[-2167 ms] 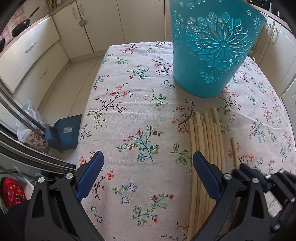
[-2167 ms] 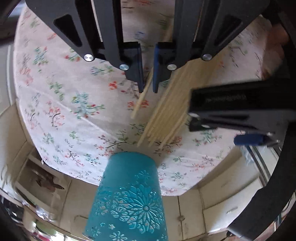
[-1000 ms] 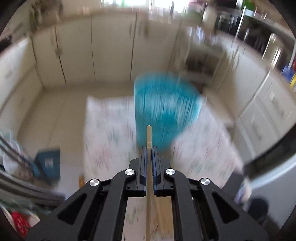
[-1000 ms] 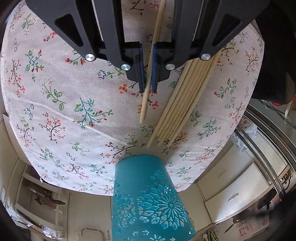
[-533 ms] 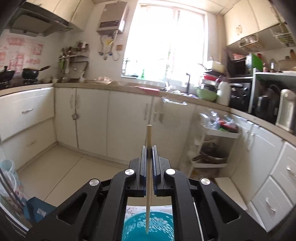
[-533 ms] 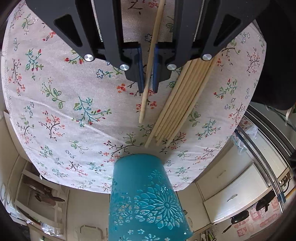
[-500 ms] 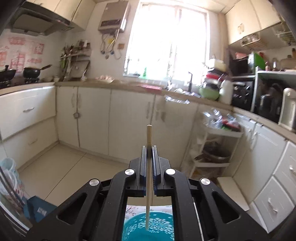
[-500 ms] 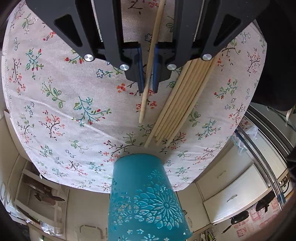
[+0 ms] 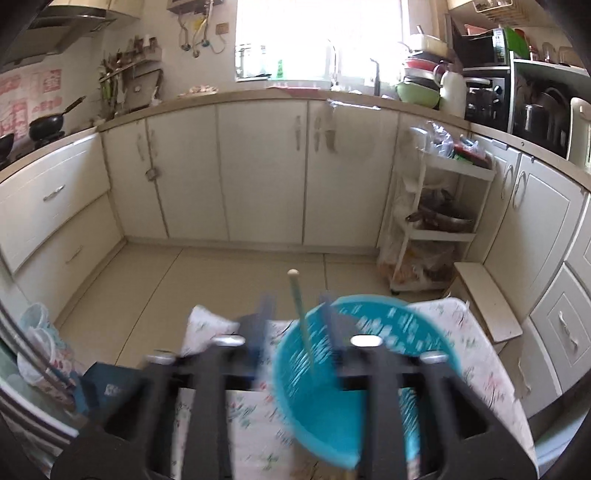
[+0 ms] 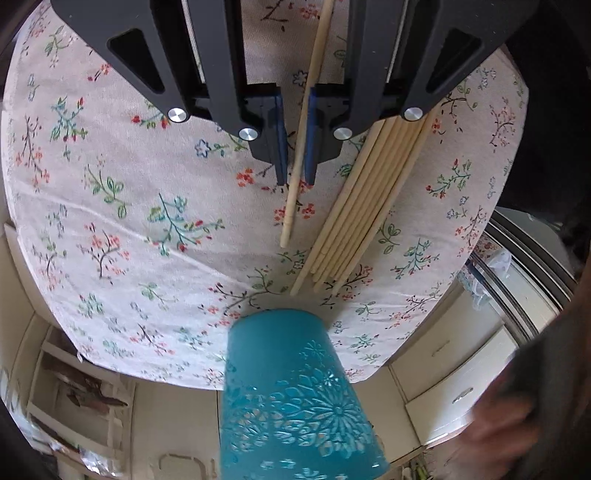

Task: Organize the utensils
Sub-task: 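Lift the skewer with the left tool and drop it into the teal basket, then carry the held skewer with the right tool over the basket and release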

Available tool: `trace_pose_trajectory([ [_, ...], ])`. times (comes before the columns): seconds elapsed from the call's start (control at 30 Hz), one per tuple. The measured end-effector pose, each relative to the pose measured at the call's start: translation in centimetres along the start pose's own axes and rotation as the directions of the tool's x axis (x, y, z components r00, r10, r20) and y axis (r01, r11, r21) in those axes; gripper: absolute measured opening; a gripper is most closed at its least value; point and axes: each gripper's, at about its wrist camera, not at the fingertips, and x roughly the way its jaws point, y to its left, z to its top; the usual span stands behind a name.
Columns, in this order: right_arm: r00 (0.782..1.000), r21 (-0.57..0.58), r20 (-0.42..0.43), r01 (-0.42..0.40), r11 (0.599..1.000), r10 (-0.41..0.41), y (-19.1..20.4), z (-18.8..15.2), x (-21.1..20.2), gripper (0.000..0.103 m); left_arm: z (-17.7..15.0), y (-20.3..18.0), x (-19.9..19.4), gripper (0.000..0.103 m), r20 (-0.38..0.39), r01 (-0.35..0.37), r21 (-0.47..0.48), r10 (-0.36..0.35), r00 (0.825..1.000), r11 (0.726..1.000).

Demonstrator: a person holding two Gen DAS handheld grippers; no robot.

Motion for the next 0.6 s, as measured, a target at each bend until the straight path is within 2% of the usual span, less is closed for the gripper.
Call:
trace_pose_trajectory([
  [0.03,1.0,0.004,0.002,0.002,1.0,-0.002,-0.1,-0.1,-0.1,0.008,-0.6,0.7,-1.0,0.058,0.012,-0.013,-0.009,0.013,1.0,1.0],
  [0.07,1.0,-0.001,0.005,0.013,1.0,-0.013,0.0,-0.2,-0.1,0.007,-1.0,1.1,-1.7,0.062,0.021,-0.018,-0.016,0.019,1.0,1.0],
  [0.23,0.996,-0.066,0.031,0.089,0.994,-0.087,1.4,-0.5,-0.1,0.006,-4.1,4.8,-4.6,0.073,0.072,-0.022,-0.075,0.028,0.997,0.997],
  [0.33,0.996,-0.01,0.048,0.076,0.997,-0.075,0.5,-0.4,-1.3,0.006,-5.1,7.0,-4.0,0.074,0.036,-0.033,-0.123,0.038,0.999,0.992],
  [0.4,0.996,0.05,0.08,0.045,0.998,-0.049,-0.3,-0.3,-2.9,0.006,-5.3,8.6,-3.4,0.074,0.002,-0.041,-0.156,0.041,0.999,0.987],
  [0.47,0.99,0.135,0.141,-0.032,0.99,0.013,-1.4,-0.1,-5.7,0.006,-5.4,9.7,-3.2,0.074,-0.015,-0.043,-0.186,0.041,0.999,0.982],
  [0.53,0.975,0.182,0.218,-0.094,0.979,0.053,-2.1,0.7,-8.9,0.006,-5.2,10.5,-3.1,0.074,-0.02,-0.039,-0.216,0.036,0.999,0.976],
  [0.6,0.942,0.196,0.322,-0.163,0.967,0.093,-2.3,2.5,-12.7,0.006,-5.2,10.9,-3.1,0.074,-0.02,-0.039,-0.233,0.035,0.999,0.972],
])
